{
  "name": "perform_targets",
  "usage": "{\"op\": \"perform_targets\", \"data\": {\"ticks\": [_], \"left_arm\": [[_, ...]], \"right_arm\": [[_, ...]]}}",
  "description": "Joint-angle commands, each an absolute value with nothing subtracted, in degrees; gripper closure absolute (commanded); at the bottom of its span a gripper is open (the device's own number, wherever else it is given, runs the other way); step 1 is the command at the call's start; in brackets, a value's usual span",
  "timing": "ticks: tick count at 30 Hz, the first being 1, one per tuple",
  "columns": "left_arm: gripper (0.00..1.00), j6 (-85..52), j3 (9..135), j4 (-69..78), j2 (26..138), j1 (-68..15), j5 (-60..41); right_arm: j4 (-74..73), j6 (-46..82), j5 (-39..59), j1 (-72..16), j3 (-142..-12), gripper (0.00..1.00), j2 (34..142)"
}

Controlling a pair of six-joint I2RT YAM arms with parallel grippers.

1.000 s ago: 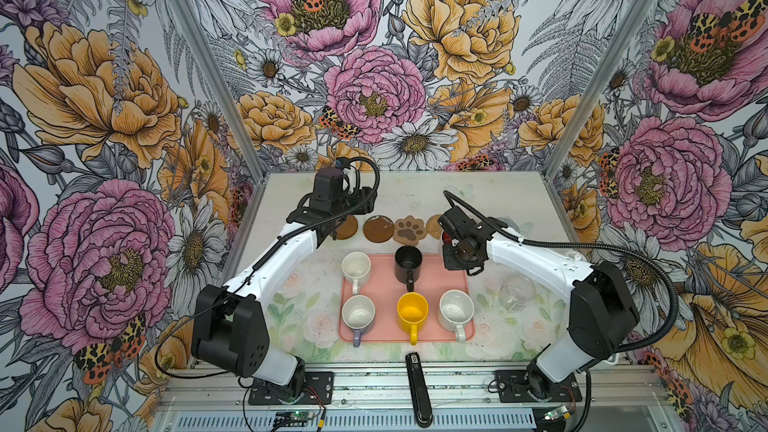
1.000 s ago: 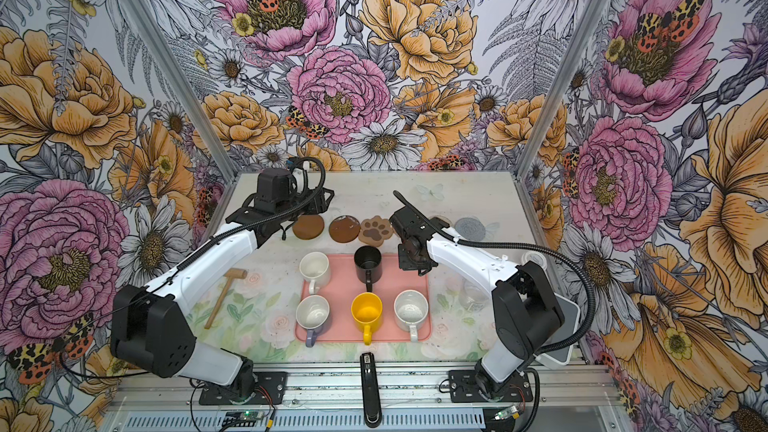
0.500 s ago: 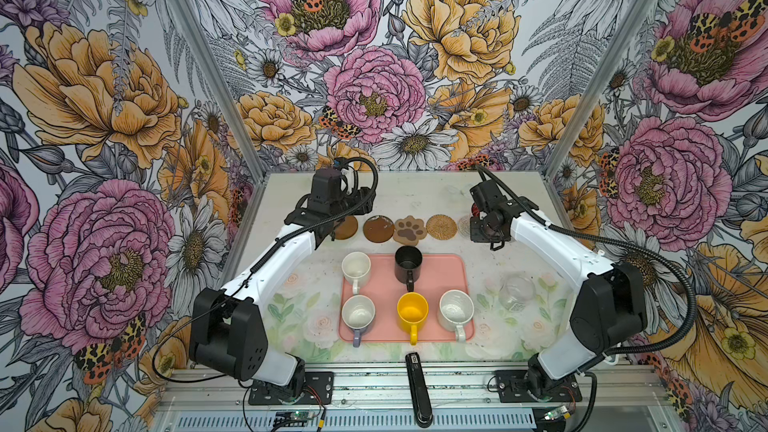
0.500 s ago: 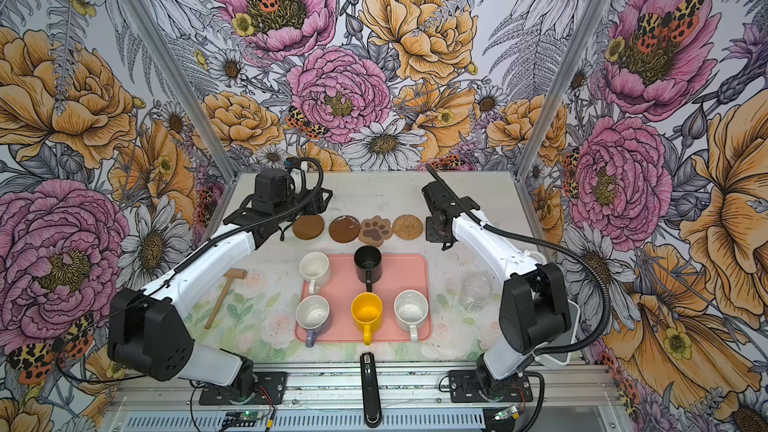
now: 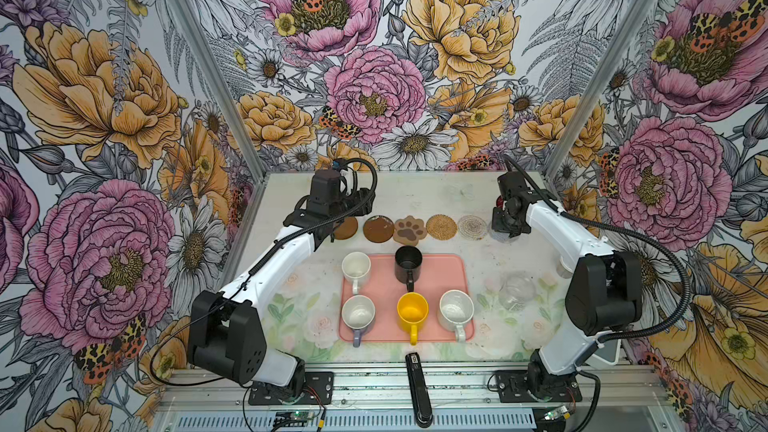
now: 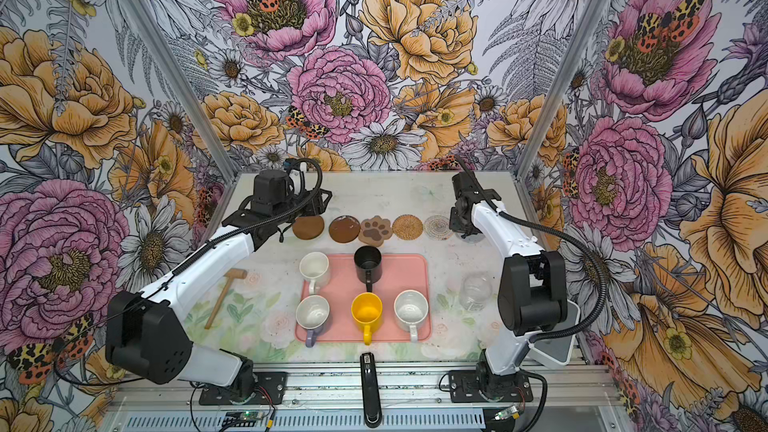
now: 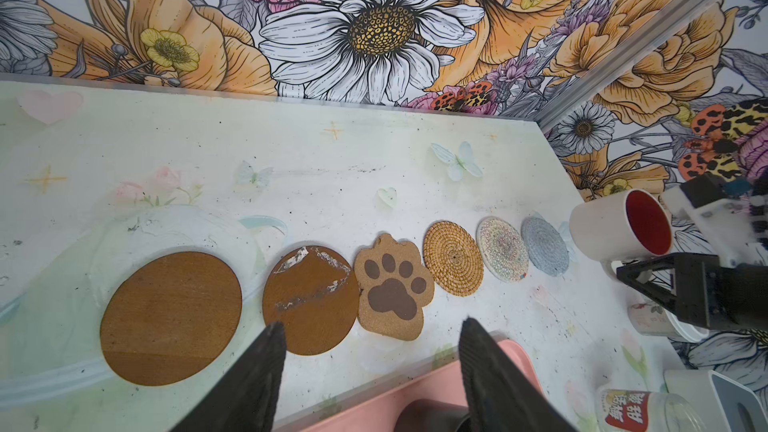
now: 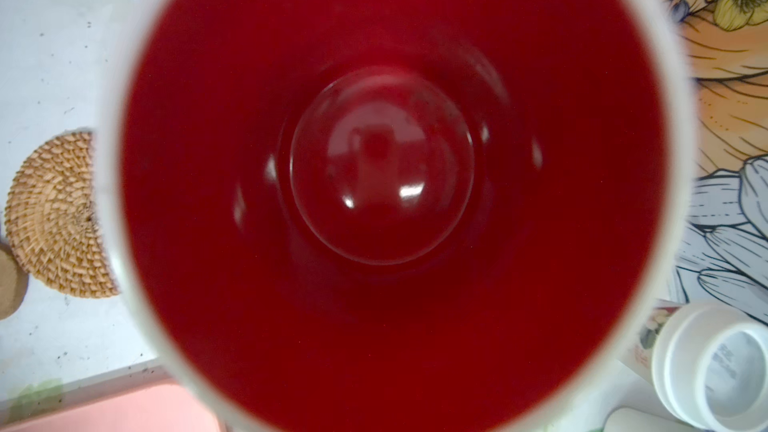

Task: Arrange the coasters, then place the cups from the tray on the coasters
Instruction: 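Lift the red-lined mug with the right gripper and carry it toward the grey coaster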

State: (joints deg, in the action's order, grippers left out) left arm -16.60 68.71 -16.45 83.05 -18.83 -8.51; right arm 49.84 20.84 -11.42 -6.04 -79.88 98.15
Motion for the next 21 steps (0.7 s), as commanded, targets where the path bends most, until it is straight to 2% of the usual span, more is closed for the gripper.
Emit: {"op": "perform_targets", "data": {"ticks": [1, 8, 21], "left_arm": [[0.32, -17.79, 68.05, -15.51, 81.39, -18.23, -9.38], [0.32, -18.11, 68.51, -16.08, 81.30, -18.54, -9.09], [0.32, -18.37, 68.92, -16.32, 81.63, -18.86, -8.91]], "right_arm": [[43.49, 19.73, -8.48, -4.28, -81.30, 1.00, 99.07], [41.49, 19.37, -5.13, -2.14, -80.53, 1.00, 101.67], [40.45, 19.03, -4.66, -0.12, -77.92, 1.00, 103.71]]}}
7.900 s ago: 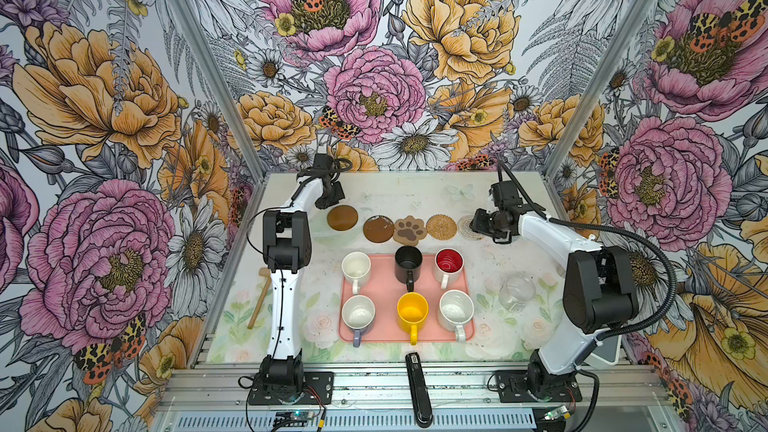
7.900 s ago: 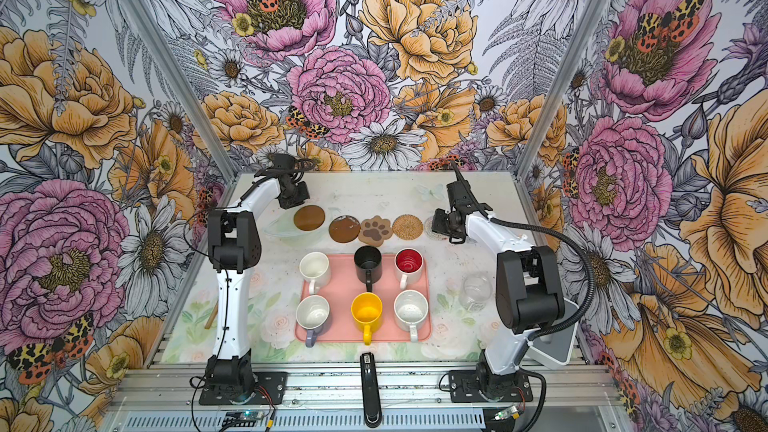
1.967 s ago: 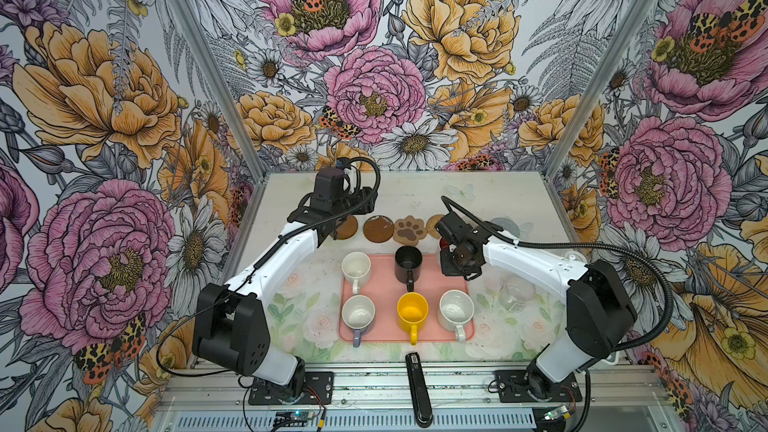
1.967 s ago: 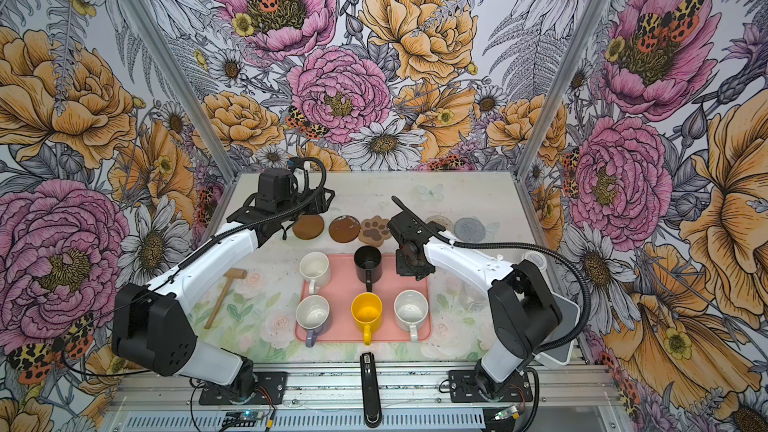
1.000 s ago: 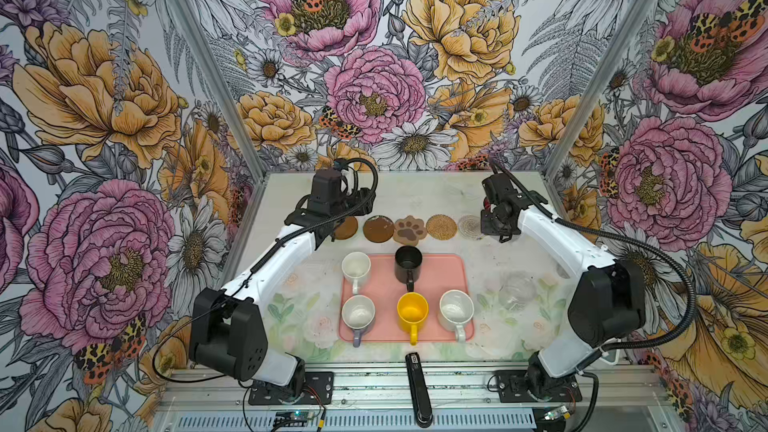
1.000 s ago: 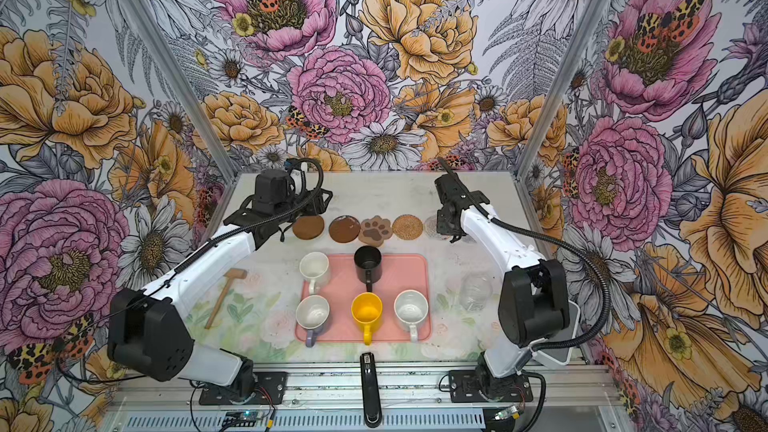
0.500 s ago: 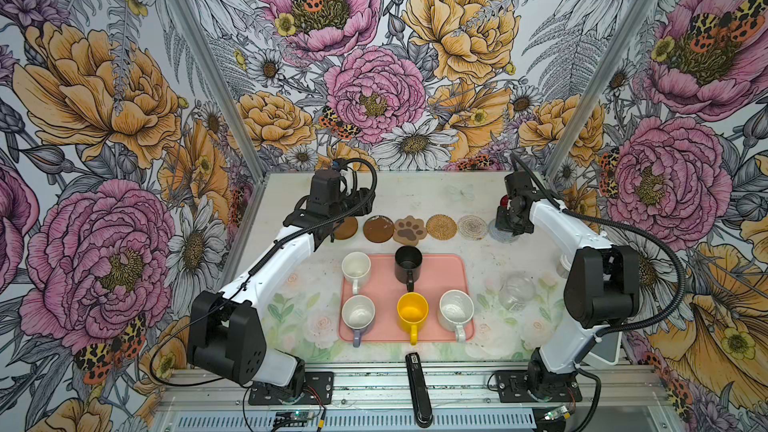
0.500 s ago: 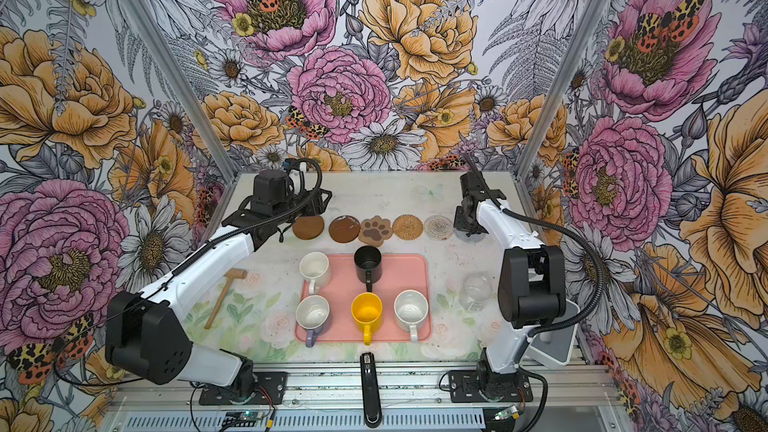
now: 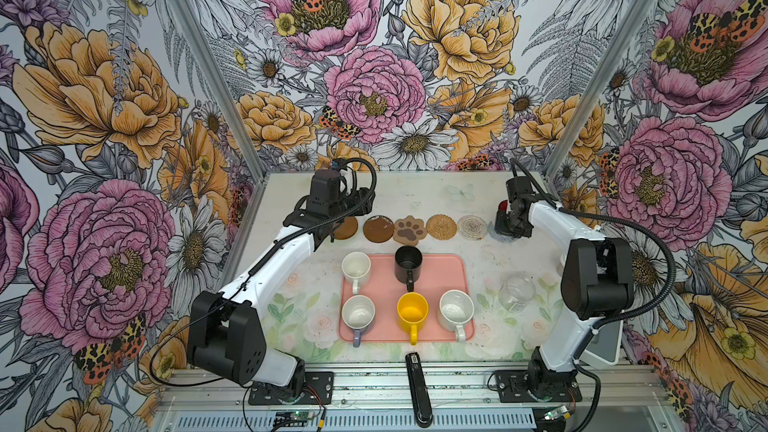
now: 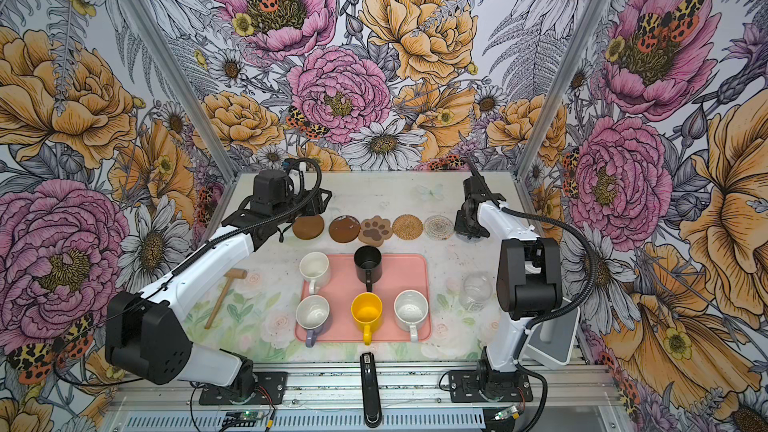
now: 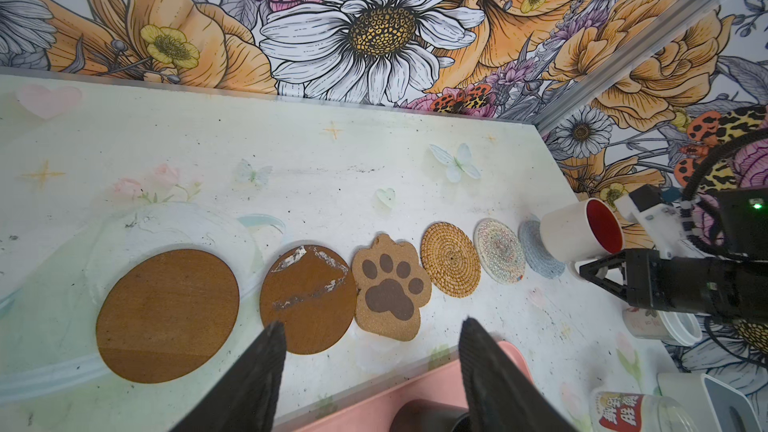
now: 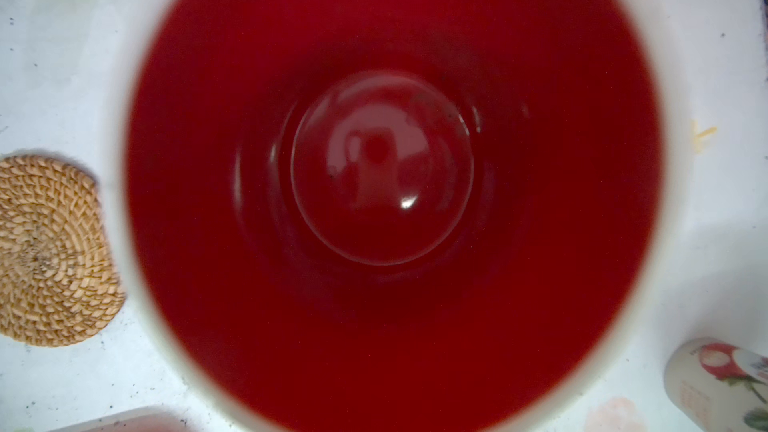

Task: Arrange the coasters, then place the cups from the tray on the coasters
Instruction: 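Lift the red-lined mug with the right gripper and carry it toward the grey coaster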

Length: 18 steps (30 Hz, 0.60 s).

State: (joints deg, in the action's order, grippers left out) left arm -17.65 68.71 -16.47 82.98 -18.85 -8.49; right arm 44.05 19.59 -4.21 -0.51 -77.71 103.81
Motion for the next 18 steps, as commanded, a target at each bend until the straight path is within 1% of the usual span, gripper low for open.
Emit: {"op": "perform_targets", "data": {"ticks": [1, 18], "left_arm": [[0.32, -18.42, 68.98, -16.34, 81.65, -18.89, -8.93], [0.32, -18.37, 69.54, -16.74, 82.37, -19.25, -8.73]], "right_arm": [[40.43, 18.99, -4.65, 0.00, -77.61, 1.00, 103.71], [40.45, 18.70, -3.74, 1.21, -77.02, 1.00, 105.68]]}}
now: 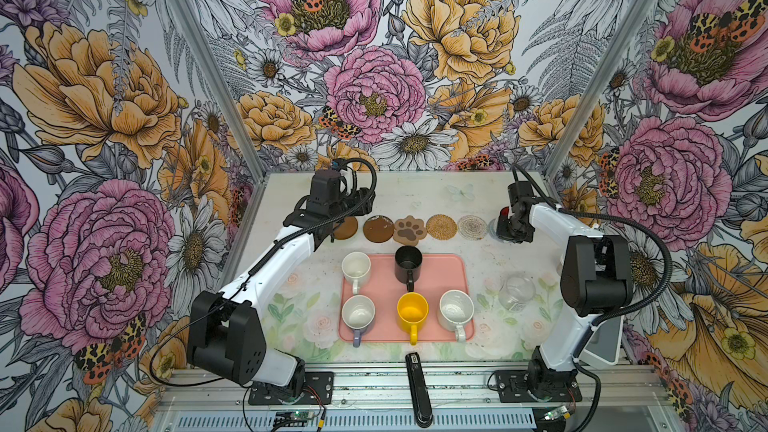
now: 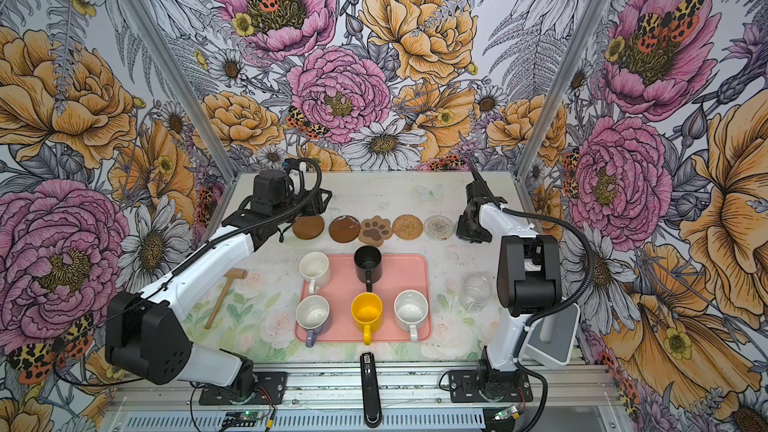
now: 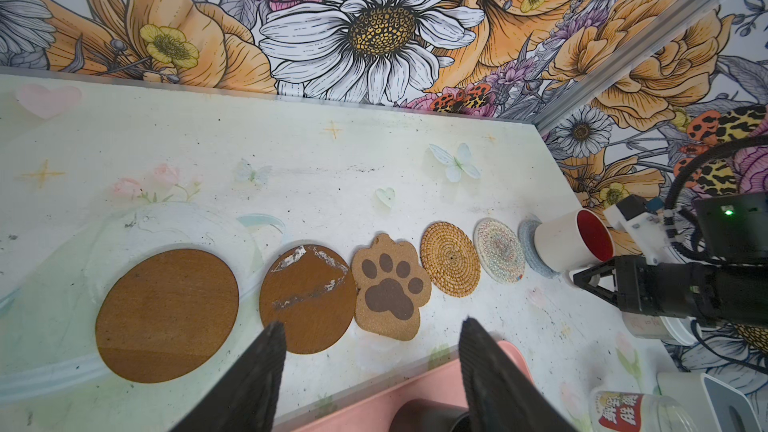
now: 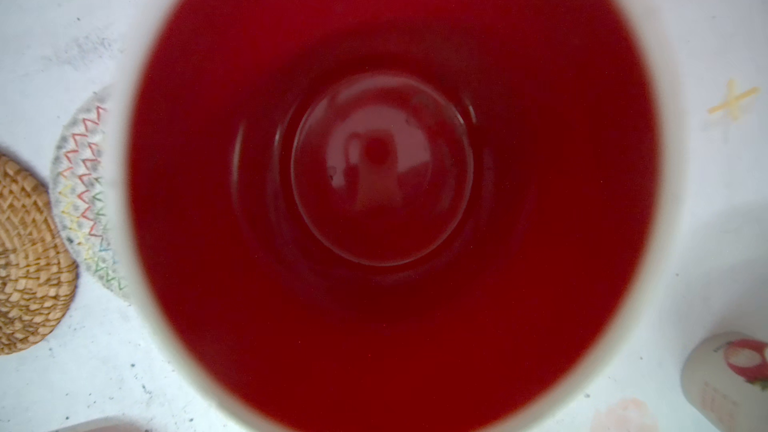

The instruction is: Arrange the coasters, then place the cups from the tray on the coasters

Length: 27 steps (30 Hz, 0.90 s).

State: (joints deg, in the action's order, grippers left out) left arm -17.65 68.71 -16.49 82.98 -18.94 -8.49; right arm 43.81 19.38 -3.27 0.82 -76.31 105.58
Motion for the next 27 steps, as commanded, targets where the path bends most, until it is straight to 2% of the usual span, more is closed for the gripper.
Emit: {"op": "perform_targets", "data": {"ticks": [1, 27], "left_arm": [[0.32, -18.37, 69.53, -16.79, 82.35, -19.27, -8.76], [0.32, -18.19, 68.93, -17.05, 81.66, -19.30, -8.35]], "right_arm": [[40.42, 18.63, -3.86, 1.25, -77.07, 1.00, 105.80], [40.12, 19.34, -2.35, 1.32, -75.43, 1.00, 105.82]]}}
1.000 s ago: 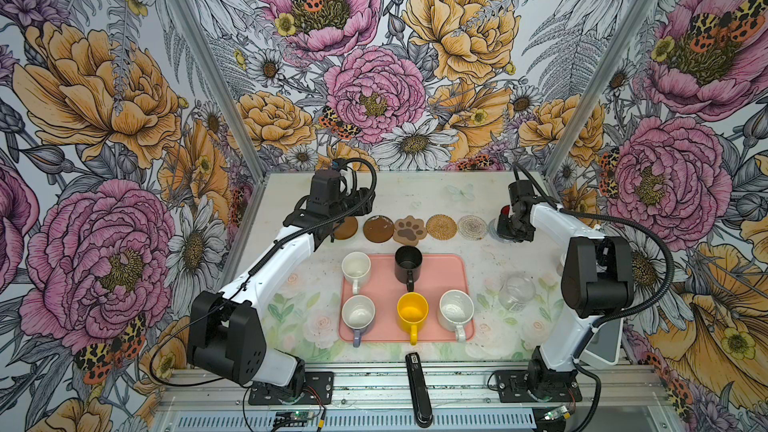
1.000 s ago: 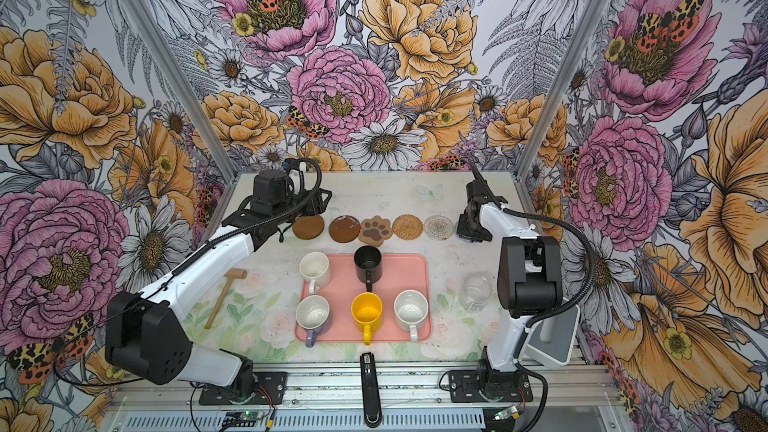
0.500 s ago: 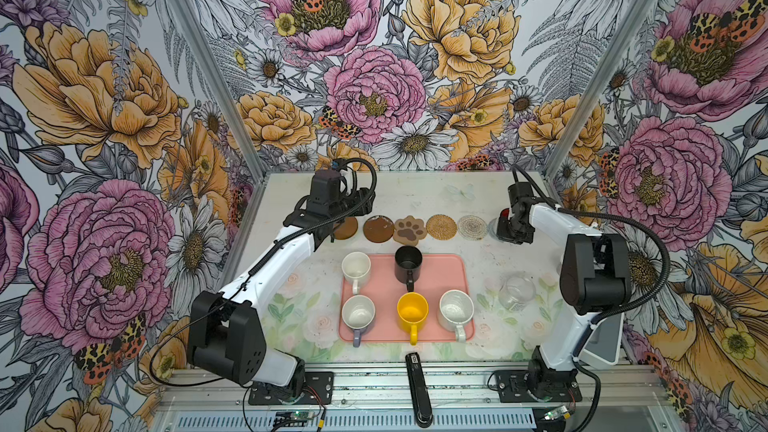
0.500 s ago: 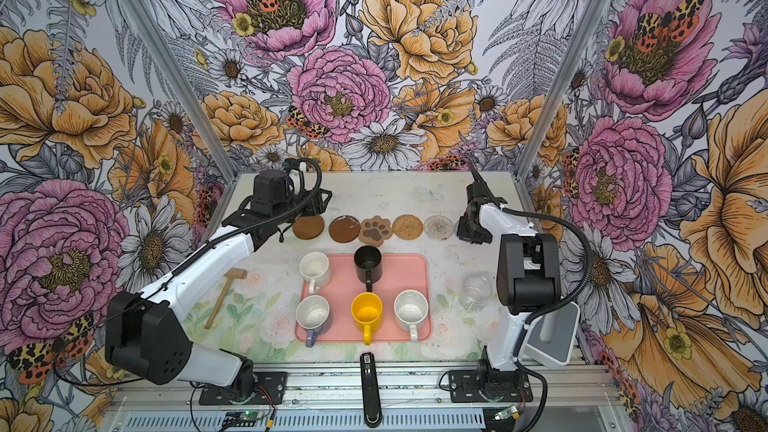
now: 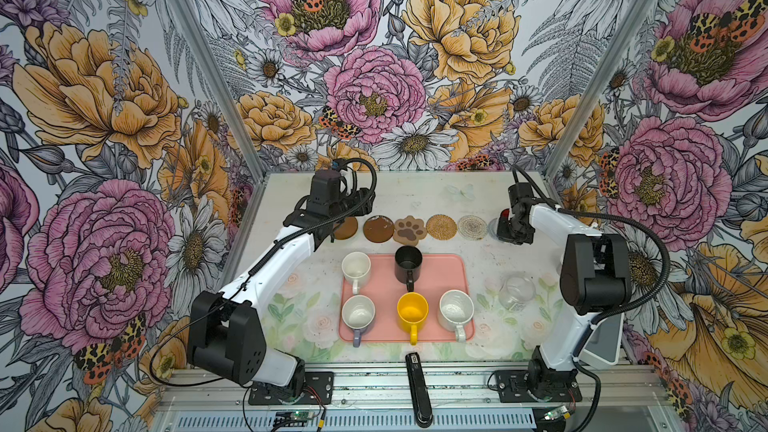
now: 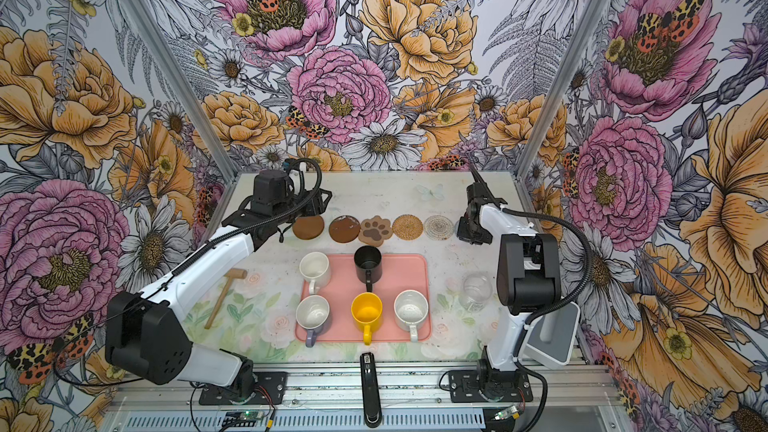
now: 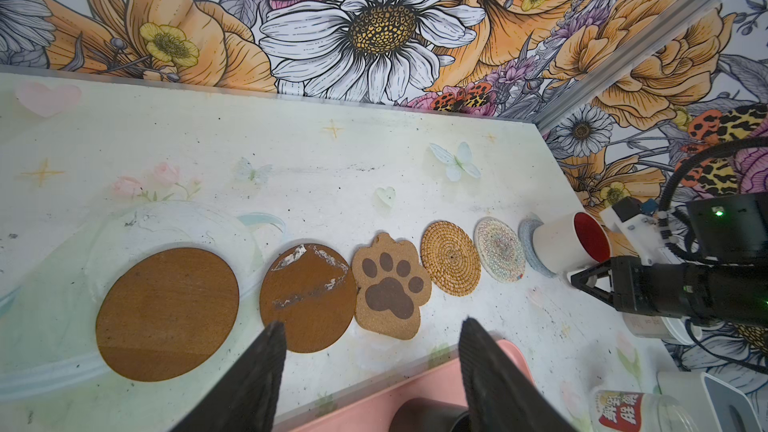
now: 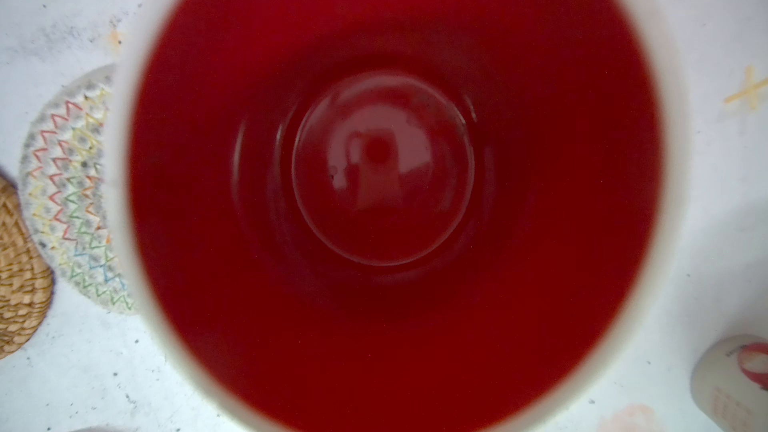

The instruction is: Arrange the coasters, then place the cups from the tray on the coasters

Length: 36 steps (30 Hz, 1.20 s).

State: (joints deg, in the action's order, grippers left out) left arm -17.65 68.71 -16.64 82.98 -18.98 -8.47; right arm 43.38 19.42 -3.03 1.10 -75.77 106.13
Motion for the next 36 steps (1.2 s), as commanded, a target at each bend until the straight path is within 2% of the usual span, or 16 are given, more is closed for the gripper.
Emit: {"op": "perform_targets", "data": {"ticks": [1, 3, 9, 18, 26, 32, 36], "left_arm": [[0.32, -18.19, 68.92, -17.03, 81.65, -19.32, -8.37], [0.32, -18.24, 68.92, -17.16, 81.56, -19.31, -8.38], [0.32, -18.17, 68.87, -17.25, 81.23, -19.30, -8.26], [0.32, -18.11, 68.55, -17.56, 80.43, -19.38, -7.70], [0.32, -17.54, 68.35, -19.71, 78.54, -19.37, -7.12], [0.32, -15.15, 70.06, -29.11, 77.24, -22.01, -2.88], [0.32, -13.68, 72.72, -41.14, 77.85, -26.15, 4.71]], "right_arm": [[40.00, 19.34, -2.29, 1.39, -75.41, 1.00, 105.76], [40.05, 19.43, -2.13, 1.35, -75.25, 1.00, 105.51], [39.89, 19.73, -1.67, 1.34, -74.35, 0.91, 104.19], [39.69, 20.27, -1.64, 1.38, -72.88, 0.70, 101.34], [39.66, 21.04, -1.30, 1.32, -71.61, 0.56, 99.21], [39.67, 22.45, -3.11, 1.11, -69.47, 0.48, 94.45], [39.70, 23.32, -5.11, 0.13, -68.17, 0.46, 90.95]]}}
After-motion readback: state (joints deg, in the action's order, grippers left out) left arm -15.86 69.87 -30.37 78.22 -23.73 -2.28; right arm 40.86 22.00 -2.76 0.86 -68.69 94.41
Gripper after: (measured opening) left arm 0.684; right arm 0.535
